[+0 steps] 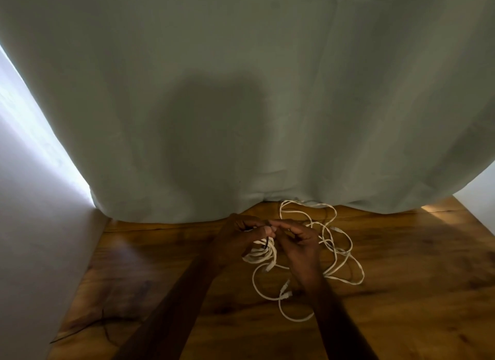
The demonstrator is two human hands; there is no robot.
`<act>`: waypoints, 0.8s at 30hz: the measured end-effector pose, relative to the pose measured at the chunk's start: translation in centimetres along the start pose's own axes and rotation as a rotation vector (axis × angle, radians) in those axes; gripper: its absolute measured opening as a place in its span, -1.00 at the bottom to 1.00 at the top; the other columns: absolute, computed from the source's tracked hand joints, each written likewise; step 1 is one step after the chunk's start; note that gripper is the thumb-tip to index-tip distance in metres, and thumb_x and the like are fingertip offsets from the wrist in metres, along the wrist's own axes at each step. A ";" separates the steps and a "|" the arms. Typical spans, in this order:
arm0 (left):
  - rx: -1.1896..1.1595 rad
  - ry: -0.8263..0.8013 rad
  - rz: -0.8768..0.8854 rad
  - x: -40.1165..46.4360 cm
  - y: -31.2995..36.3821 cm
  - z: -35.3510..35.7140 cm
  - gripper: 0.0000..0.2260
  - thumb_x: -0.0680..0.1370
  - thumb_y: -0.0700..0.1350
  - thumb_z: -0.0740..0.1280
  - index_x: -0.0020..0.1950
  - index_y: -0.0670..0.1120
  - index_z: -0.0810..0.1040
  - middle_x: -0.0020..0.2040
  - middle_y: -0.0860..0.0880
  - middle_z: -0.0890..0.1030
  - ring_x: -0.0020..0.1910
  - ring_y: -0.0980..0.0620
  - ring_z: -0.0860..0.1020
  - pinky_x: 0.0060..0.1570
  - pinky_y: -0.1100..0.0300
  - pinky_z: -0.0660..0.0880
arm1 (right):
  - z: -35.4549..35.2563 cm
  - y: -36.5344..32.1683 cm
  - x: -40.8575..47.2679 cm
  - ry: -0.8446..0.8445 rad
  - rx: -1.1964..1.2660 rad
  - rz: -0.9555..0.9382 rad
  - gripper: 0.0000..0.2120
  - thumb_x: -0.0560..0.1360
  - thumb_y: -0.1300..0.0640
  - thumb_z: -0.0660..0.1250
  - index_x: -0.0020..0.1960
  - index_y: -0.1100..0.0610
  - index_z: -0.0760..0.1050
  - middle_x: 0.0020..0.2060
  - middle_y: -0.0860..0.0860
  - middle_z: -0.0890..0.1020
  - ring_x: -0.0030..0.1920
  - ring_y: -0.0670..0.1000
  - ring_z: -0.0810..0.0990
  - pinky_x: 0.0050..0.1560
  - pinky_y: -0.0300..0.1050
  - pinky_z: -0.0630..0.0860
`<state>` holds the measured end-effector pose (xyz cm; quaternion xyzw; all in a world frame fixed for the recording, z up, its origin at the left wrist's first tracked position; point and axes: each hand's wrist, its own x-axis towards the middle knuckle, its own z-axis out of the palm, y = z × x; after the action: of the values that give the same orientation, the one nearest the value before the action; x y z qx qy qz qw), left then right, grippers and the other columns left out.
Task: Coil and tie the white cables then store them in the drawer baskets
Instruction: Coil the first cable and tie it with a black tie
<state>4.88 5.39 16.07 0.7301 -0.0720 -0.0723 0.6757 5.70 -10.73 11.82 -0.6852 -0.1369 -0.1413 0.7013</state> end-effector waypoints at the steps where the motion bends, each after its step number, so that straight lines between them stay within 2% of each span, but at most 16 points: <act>1: -0.017 -0.008 -0.009 0.1 -0.1 -0.1 -0.86 0.54 -0.17 0.39 -0.01 -0.20 0.71 -0.18 -0.23 0.69 -0.35 -0.19 0.55 -0.47 0.26 0.33 | -0.1 0.1 0.0 -0.006 0.000 -0.004 -0.68 0.48 0.46 0.37 0.01 0.08 0.70 -0.12 -0.09 0.75 -0.08 -0.04 0.72 -0.07 -0.27 0.60; 4: -0.033 -0.040 -0.026 0.4 -0.7 -0.3 -0.84 0.52 -0.10 0.41 -0.02 -0.14 0.72 -0.14 -0.31 0.67 -0.33 -0.51 0.49 -0.40 0.09 0.34 | -0.3 0.3 0.1 -0.029 0.005 -0.004 -0.73 0.48 0.43 0.39 0.03 0.14 0.70 -0.13 -0.02 0.75 -0.09 0.02 0.73 -0.07 -0.22 0.62; 6: -0.035 -0.075 -0.033 0.5 -1.0 -0.5 -0.85 0.53 -0.08 0.41 -0.03 -0.11 0.73 -0.13 -0.41 0.63 -0.30 -0.60 0.45 -0.35 0.01 0.32 | -0.4 0.4 0.1 -0.042 -0.007 0.005 -0.76 0.47 0.41 0.41 0.01 0.15 0.71 -0.13 0.02 0.75 -0.09 0.04 0.73 -0.06 -0.18 0.63; 9: -0.059 -0.072 -0.040 0.6 -1.3 -0.7 -0.88 0.55 -0.15 0.39 -0.05 -0.11 0.73 -0.19 -0.42 0.60 -0.32 -0.37 0.45 -0.38 0.13 0.25 | -0.6 0.2 0.2 -0.067 -0.055 0.027 -0.75 0.48 0.42 0.41 0.04 0.15 0.70 -0.11 0.06 0.74 -0.05 0.05 0.72 -0.03 -0.11 0.63; 12: -0.085 -0.037 -0.064 0.7 -1.6 -0.7 -0.89 0.54 -0.20 0.39 -0.06 -0.19 0.72 -0.34 -0.17 0.61 -0.34 -0.24 0.39 -0.41 0.17 0.21 | -0.7 -0.1 0.2 -0.101 -0.085 0.026 -0.76 0.51 0.38 0.41 0.11 0.17 0.68 -0.02 0.01 0.74 0.04 0.01 0.71 0.03 -0.15 0.63; 14: -0.064 -0.015 -0.061 0.8 -1.7 -0.8 -0.89 0.54 -0.20 0.40 -0.07 -0.18 0.72 -0.35 -0.13 0.61 -0.35 -0.21 0.40 -0.42 0.18 0.23 | -0.6 -0.4 0.1 -0.114 -0.096 0.023 -0.77 0.51 0.36 0.41 0.12 0.17 0.68 0.00 -0.02 0.74 0.05 -0.02 0.71 0.03 -0.18 0.62; 17: -0.019 -0.033 -0.025 0.6 -1.5 -0.9 -0.89 0.52 -0.13 0.42 -0.08 -0.14 0.73 -0.37 -0.21 0.57 -0.46 -0.09 0.35 -0.47 0.19 0.22 | -0.7 -0.7 0.1 -0.133 -0.118 0.040 -0.81 0.50 0.30 0.44 0.09 0.13 0.69 -0.03 -0.03 0.74 0.02 -0.03 0.71 0.01 -0.15 0.63; 19: 0.004 -0.056 -0.015 0.5 -1.4 -0.9 -0.85 0.49 -0.07 0.44 -0.12 -0.14 0.72 -0.43 -0.06 0.54 -0.53 -0.02 0.34 -0.48 0.22 0.20 | -0.8 -0.8 0.2 -0.156 -0.128 0.064 -0.82 0.49 0.28 0.46 0.06 0.12 0.70 -0.06 -0.04 0.74 0.00 -0.02 0.71 -0.01 -0.10 0.64; 21: 0.036 -0.056 -0.008 0.4 -1.4 -0.8 -0.85 0.51 -0.12 0.42 -0.14 -0.19 0.70 -0.47 0.10 0.52 -0.56 0.15 0.39 -0.49 0.29 0.26 | -0.8 -1.1 0.2 -0.181 -0.156 0.078 -0.83 0.48 0.28 0.47 0.05 0.11 0.70 -0.08 -0.05 0.74 -0.02 -0.03 0.71 -0.02 -0.06 0.65; 24: 0.140 -0.046 0.001 0.5 -1.8 -0.5 -0.86 0.54 -0.19 0.41 -0.17 -0.23 0.67 -0.47 0.16 0.53 -0.52 0.28 0.44 -0.43 0.43 0.31 | -0.9 -1.4 0.1 -0.214 -0.238 0.044 -0.87 0.52 0.28 0.43 -0.01 0.09 0.69 -0.18 -0.08 0.73 -0.10 -0.05 0.71 -0.06 -0.13 0.63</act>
<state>5.47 5.95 14.34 0.7738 -0.0928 -0.0835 0.6210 5.31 -11.61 13.12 -0.7774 -0.1782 -0.0675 0.5994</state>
